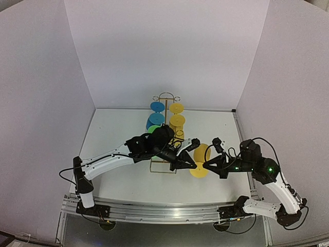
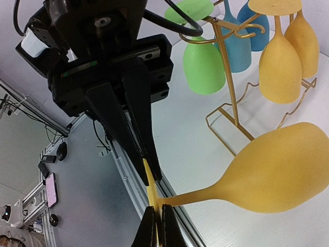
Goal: Take the wine glass off the wine glass rack
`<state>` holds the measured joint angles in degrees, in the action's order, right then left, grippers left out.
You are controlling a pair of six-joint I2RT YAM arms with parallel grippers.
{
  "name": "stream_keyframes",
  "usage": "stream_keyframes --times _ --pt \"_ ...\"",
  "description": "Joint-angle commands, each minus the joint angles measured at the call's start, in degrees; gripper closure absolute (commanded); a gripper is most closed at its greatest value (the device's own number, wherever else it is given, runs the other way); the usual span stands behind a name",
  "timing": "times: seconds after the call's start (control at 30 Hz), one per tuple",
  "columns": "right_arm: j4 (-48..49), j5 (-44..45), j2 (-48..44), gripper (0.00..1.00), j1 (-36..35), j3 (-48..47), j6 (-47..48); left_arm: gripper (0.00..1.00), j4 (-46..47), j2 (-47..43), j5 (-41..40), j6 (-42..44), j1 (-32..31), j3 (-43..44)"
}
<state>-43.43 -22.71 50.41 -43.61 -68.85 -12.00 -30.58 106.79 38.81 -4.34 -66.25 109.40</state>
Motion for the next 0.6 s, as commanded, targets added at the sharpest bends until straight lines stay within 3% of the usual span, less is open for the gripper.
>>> stream_keyframes --times 0.0,0.07,0.1,0.17,0.27,0.43,0.57 --pt "1.9 2.2 -0.4 1.0 -0.1 0.4 -1.1 1.0 1.1 -0.8 1.4 2.9 -0.3 0.8" --pt "1.3 7.4 -0.9 0.98 -0.1 0.1 -4.5 1.0 1.3 -2.0 -0.8 7.5 -0.2 -1.3" --pt "0.4 10.0 -1.4 0.84 -0.1 -0.2 -5.6 1.0 1.1 -3.0 -2.0 11.7 -0.2 -2.4" --pt "-1.3 15.6 -3.1 0.46 -0.1 -1.2 -8.6 1.0 1.3 -4.7 -5.3 19.6 -0.2 -5.4" --pt "-5.0 27.3 -5.0 0.18 -0.1 -3.8 -13.7 1.0 1.7 -7.7 -7.4 35.8 -0.4 -10.4" --pt "-19.1 38.2 0.2 0.16 -0.1 -13.4 -26.1 1.0 4.6 -12.8 -8.3 58.2 -1.1 -21.6" --pt "-29.3 33.7 8.0 0.15 -0.1 -20.8 -29.7 1.0 14.4 -19.1 -10.5 75.2 -2.3 -35.4"
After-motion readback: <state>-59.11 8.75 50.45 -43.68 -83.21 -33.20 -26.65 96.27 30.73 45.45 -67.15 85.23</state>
